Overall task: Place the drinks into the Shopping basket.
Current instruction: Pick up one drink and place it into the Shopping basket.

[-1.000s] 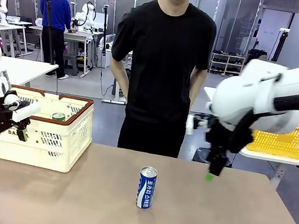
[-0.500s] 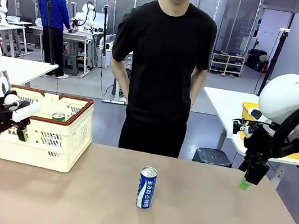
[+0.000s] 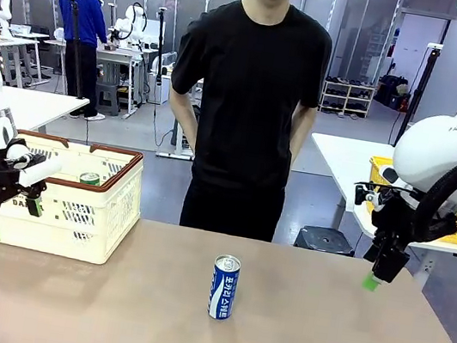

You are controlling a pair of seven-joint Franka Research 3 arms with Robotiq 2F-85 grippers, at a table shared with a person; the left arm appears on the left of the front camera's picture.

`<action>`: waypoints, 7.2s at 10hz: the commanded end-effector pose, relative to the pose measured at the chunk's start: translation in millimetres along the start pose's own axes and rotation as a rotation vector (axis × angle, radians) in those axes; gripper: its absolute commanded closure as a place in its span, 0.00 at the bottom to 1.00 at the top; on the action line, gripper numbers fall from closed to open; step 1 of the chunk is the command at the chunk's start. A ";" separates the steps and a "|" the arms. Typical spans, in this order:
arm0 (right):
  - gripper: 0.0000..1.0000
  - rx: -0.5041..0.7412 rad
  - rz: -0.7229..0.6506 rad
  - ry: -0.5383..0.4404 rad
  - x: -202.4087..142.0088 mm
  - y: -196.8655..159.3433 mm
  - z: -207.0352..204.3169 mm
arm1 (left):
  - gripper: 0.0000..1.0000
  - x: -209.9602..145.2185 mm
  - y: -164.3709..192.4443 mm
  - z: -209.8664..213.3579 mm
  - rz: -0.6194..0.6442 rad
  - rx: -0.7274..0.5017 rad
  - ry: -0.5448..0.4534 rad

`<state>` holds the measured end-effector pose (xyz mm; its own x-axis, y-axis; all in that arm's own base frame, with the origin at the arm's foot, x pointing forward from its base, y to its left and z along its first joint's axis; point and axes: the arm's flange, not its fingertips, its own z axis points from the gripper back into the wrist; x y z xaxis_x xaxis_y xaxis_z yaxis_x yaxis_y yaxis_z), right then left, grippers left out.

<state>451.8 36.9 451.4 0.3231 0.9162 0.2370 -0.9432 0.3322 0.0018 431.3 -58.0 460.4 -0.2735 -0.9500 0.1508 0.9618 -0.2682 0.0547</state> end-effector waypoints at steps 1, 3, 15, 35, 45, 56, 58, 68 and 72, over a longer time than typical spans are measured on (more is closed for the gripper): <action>0.00 0.008 0.006 0.001 -0.5 1.9 1.2 | 0.00 27.8 -1.3 0.5 -0.004 0.047 -0.033; 0.00 0.008 0.006 0.001 -0.5 1.9 1.2 | 0.00 95.6 -3.9 2.4 -0.051 0.120 -0.047; 0.00 0.008 0.006 0.001 -0.5 1.9 1.2 | 0.00 338.3 133.4 -46.2 0.002 0.123 0.024; 0.00 0.008 0.006 0.001 -0.5 1.9 1.2 | 0.00 376.7 157.5 -136.0 0.052 -0.054 0.096; 0.00 0.008 0.006 0.001 -0.5 1.9 1.2 | 0.27 366.6 162.7 -158.8 0.115 -0.066 0.063; 0.00 0.008 0.006 0.001 -0.5 1.9 1.2 | 0.92 378.4 148.9 -118.6 0.034 -0.117 0.054; 0.00 0.008 0.006 0.001 -0.5 1.9 1.2 | 0.92 376.2 144.4 -82.3 0.001 -0.104 0.047; 0.00 0.008 0.006 0.001 -0.5 1.9 1.2 | 0.92 257.8 126.9 82.4 0.209 0.101 0.094; 0.00 0.008 0.006 0.001 -0.5 1.9 1.2 | 0.92 166.3 98.2 100.5 0.336 0.196 0.041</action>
<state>450.8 37.6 452.4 0.3212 0.9171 0.2361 -0.9442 0.3293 0.0055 493.9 -239.8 602.5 0.0790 -0.9896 0.1198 0.9837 0.0969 0.1515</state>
